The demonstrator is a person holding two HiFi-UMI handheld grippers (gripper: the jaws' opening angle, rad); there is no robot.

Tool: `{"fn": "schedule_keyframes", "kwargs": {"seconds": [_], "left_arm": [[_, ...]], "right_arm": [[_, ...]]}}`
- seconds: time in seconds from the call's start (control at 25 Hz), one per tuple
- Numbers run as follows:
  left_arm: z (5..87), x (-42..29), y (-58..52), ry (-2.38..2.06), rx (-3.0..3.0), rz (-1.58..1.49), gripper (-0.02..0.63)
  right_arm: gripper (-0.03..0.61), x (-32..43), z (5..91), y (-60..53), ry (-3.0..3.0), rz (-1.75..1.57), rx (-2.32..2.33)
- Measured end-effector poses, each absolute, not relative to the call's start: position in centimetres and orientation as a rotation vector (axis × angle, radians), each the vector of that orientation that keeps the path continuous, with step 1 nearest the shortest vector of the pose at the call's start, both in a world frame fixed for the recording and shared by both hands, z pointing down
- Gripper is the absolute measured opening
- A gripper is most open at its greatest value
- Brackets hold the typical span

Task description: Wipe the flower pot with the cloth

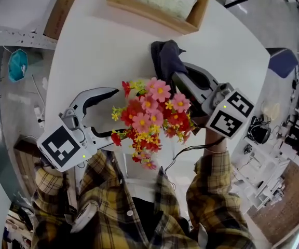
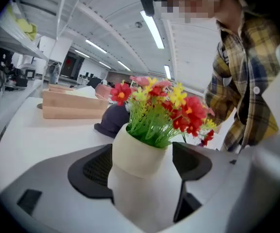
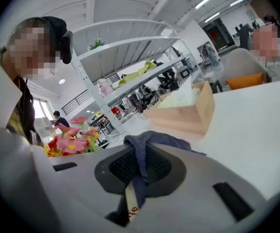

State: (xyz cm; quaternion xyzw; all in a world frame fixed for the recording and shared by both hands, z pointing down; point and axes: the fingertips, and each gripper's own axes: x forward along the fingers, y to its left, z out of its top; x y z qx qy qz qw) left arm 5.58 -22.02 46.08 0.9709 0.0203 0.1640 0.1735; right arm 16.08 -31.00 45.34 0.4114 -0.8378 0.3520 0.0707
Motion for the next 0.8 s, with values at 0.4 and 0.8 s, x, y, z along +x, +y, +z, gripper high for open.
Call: {"fn": "schedule_keyframes", "kwargs": {"seconds": [0.4,0.8], "left_arm": [[37.2,1.6,-23.5,-0.227,2.668,0.202,0.299],[24.7,3.2,-20.3,-0.324,2.82,-0.004,0.191]], "right_arm": [[0.011,18.1,34.3,-28.2,-2.511,0.673,1.574],[0.011,18.7,23.3,-21.7,-2.559,0.467,1.754]]}}
